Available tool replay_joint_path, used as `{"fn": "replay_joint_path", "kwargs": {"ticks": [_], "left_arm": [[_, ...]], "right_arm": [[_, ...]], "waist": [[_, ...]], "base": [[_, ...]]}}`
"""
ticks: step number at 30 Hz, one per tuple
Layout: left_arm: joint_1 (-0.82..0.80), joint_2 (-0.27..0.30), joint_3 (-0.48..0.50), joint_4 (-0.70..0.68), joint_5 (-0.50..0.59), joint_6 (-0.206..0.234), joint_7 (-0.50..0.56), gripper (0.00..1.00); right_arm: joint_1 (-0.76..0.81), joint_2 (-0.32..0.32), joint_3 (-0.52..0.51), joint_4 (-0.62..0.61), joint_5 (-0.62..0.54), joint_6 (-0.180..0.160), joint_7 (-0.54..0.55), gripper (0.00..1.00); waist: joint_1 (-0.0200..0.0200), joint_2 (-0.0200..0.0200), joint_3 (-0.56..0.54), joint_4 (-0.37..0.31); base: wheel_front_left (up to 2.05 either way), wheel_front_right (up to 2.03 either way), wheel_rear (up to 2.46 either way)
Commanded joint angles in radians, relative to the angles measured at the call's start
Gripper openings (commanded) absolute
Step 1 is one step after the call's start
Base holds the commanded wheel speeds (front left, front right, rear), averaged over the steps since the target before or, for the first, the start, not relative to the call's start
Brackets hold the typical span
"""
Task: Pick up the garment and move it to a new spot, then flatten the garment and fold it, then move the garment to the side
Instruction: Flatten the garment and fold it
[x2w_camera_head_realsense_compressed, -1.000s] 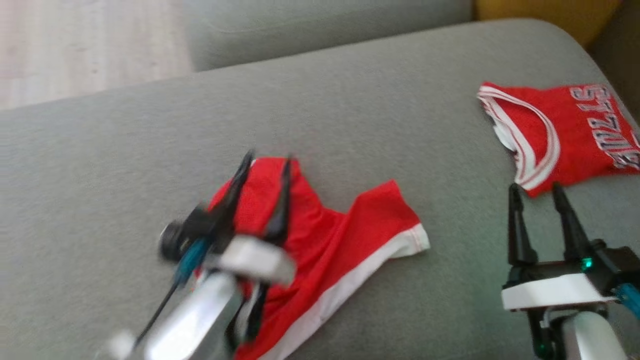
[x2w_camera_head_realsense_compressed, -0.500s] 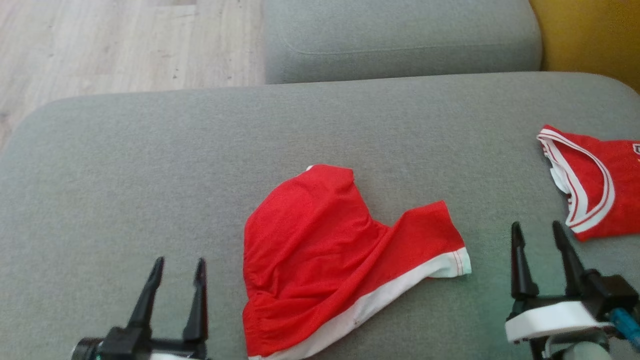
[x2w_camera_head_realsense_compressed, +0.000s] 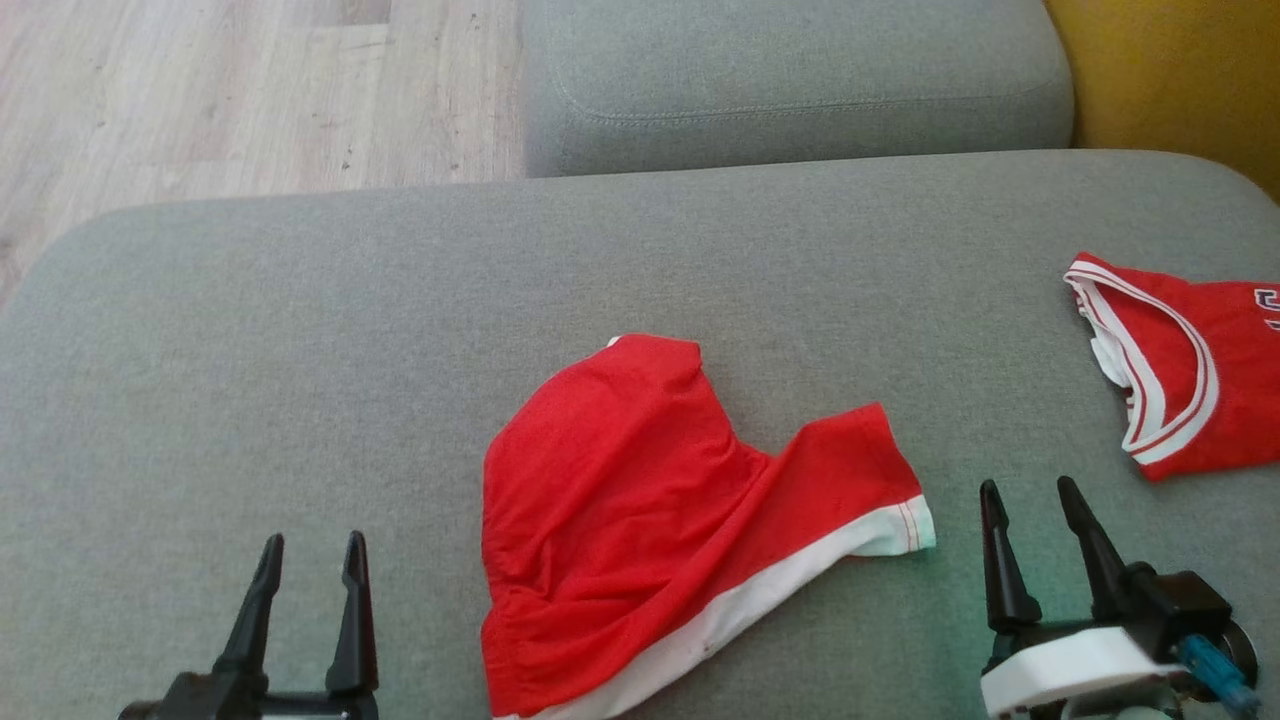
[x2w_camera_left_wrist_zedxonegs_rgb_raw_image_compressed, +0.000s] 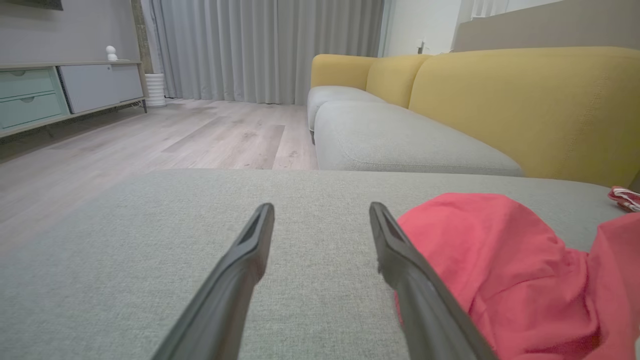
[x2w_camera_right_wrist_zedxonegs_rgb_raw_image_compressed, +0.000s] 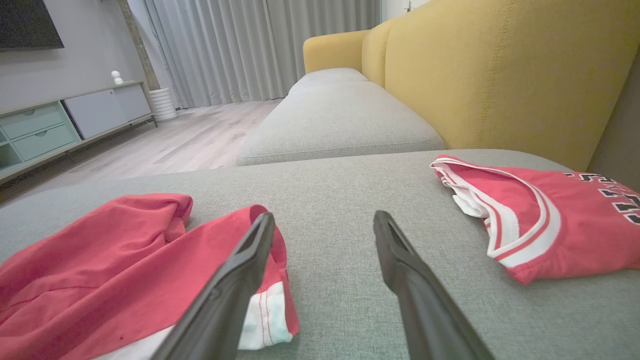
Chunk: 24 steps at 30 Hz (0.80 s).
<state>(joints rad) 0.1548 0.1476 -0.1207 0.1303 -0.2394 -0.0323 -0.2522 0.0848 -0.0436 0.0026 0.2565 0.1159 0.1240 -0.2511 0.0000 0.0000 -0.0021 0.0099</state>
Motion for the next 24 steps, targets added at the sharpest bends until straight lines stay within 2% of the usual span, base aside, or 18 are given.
{"fn": "replay_joint_path", "kwargs": {"ticks": [1,7,13,17,19,22,23,24], "left_arm": [[-0.016,-0.006,0.049,-0.023,0.013,-0.007,-0.009,1.00],[-0.013,-0.045,0.105,-0.009,0.055,-0.053,-0.009,1.00],[-0.015,-0.062,0.134,-0.012,0.073,-0.072,-0.009,1.00],[-0.008,-0.051,0.148,-0.051,0.068,-0.079,-0.003,1.00],[0.012,-0.033,0.124,-0.089,0.048,-0.086,0.077,1.00],[0.054,0.002,0.083,-0.176,-0.023,-0.094,0.253,1.00],[0.054,0.002,0.083,-0.176,-0.023,-0.094,0.253,1.00],[0.073,0.019,0.071,-0.201,-0.049,-0.095,0.313,1.00]], "right_arm": [[-0.022,-0.007,0.028,-0.029,0.010,0.007,-0.011,1.00],[-0.021,-0.007,0.032,-0.030,0.011,0.007,-0.011,1.00],[-0.030,-0.007,0.030,-0.040,0.011,0.007,-0.011,1.00],[-0.058,-0.007,-0.003,-0.107,0.005,0.007,-0.011,1.00],[-0.067,-0.007,-0.003,-0.139,-0.007,0.007,-0.001,1.00],[-0.066,-0.007,0.034,-0.170,-0.057,0.007,0.103,1.00],[-0.066,-0.007,0.034,-0.170,-0.057,0.007,0.103,1.00],[-0.062,-0.012,0.060,-0.176,-0.073,0.007,0.149,1.00]], "waist": [[0.0000,0.0000,0.000,0.000],[0.0000,0.0000,0.001,0.000],[0.0000,0.0000,0.000,-0.002],[0.0000,0.0000,-0.004,-0.005],[0.0000,0.0000,-0.007,-0.004],[0.0000,0.0000,-0.008,-0.003],[0.0000,0.0000,-0.008,-0.003],[0.0000,0.0000,-0.007,-0.002]], "base": [[0.00,0.00,0.00],[0.00,0.00,0.00],[0.00,0.00,0.00],[0.00,0.00,0.00],[0.00,0.00,0.00],[0.00,0.00,0.00],[0.00,0.00,0.00],[0.00,0.00,0.00]]}}
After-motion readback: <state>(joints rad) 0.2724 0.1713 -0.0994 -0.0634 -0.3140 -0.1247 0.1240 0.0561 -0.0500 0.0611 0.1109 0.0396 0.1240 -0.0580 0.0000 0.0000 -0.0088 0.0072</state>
